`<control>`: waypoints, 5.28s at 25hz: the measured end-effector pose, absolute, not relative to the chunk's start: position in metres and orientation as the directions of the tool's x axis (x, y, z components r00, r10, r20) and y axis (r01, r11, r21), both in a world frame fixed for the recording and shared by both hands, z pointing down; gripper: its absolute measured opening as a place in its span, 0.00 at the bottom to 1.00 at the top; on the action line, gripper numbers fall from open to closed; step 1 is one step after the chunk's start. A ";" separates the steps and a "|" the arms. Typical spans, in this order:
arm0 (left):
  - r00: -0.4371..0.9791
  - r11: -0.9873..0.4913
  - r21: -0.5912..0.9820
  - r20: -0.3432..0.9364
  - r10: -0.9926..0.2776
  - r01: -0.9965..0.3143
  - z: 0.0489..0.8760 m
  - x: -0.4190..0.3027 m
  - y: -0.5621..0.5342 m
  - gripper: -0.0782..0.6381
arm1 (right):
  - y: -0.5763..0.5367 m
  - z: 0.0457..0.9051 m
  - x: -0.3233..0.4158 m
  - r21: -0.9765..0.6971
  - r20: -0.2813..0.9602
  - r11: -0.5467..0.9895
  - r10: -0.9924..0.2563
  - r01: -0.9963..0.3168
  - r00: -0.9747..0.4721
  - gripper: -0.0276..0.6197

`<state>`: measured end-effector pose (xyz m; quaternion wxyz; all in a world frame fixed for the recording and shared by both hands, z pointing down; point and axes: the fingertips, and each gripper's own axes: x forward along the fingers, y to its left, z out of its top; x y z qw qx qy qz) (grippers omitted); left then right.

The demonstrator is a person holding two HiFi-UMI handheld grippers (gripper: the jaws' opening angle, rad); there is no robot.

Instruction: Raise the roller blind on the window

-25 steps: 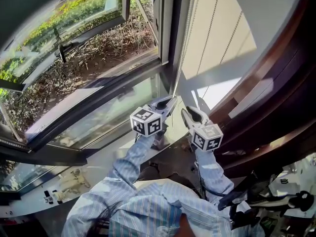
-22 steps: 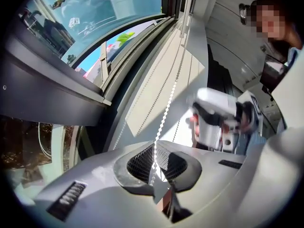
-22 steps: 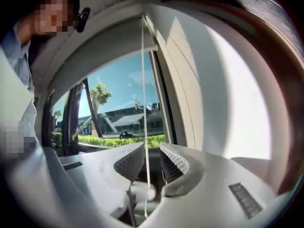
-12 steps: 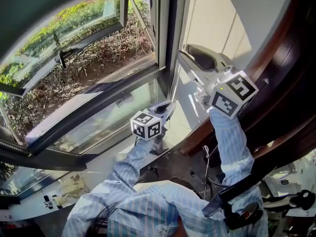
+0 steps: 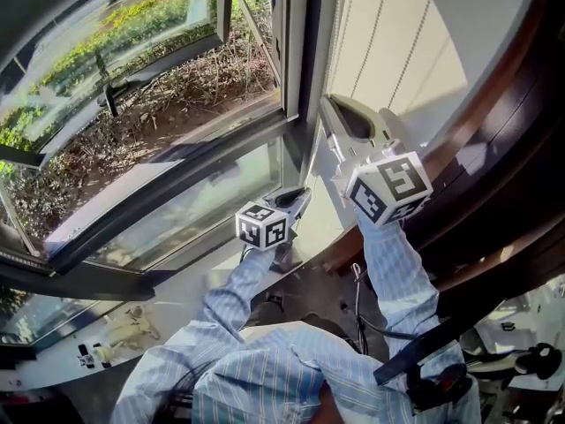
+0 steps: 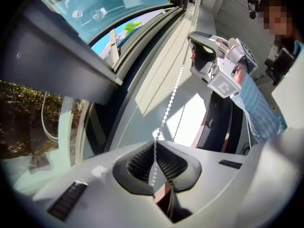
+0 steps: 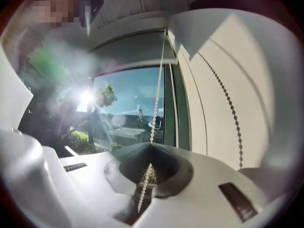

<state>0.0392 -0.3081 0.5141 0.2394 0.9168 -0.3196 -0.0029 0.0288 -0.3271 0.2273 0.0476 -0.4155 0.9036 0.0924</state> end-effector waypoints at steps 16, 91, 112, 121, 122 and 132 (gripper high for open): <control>0.676 -0.589 0.341 0.263 -0.689 -0.733 0.599 -0.023 -0.270 0.16 | -0.322 0.499 0.034 -0.018 0.257 0.545 -0.808 -0.838 -0.531 0.05; 0.826 -0.816 0.354 -0.172 -0.537 -0.457 0.408 0.051 -0.298 0.13 | -0.319 0.358 0.013 -0.044 0.027 0.666 -0.744 -0.744 -0.668 0.18; 0.786 -0.746 0.404 -0.097 -0.611 -0.530 0.441 0.018 -0.313 0.13 | -0.329 0.202 0.021 -0.035 -0.240 0.708 -0.691 -0.706 -0.682 0.06; 0.751 -0.553 0.509 0.477 -0.456 -0.659 0.677 0.008 -0.267 0.13 | -0.336 0.451 0.015 -0.226 0.210 0.611 -0.730 -0.758 -0.651 0.06; 0.739 -0.557 0.496 0.541 -0.402 -0.666 0.701 0.006 -0.254 0.13 | -0.332 0.483 0.016 -0.247 0.272 0.590 -0.719 -0.769 -0.639 0.06; 0.720 -0.645 0.334 0.188 -0.668 -0.687 0.559 -0.029 -0.275 0.24 | -0.322 0.555 0.024 -0.284 0.400 0.521 -0.698 -0.805 -0.594 0.07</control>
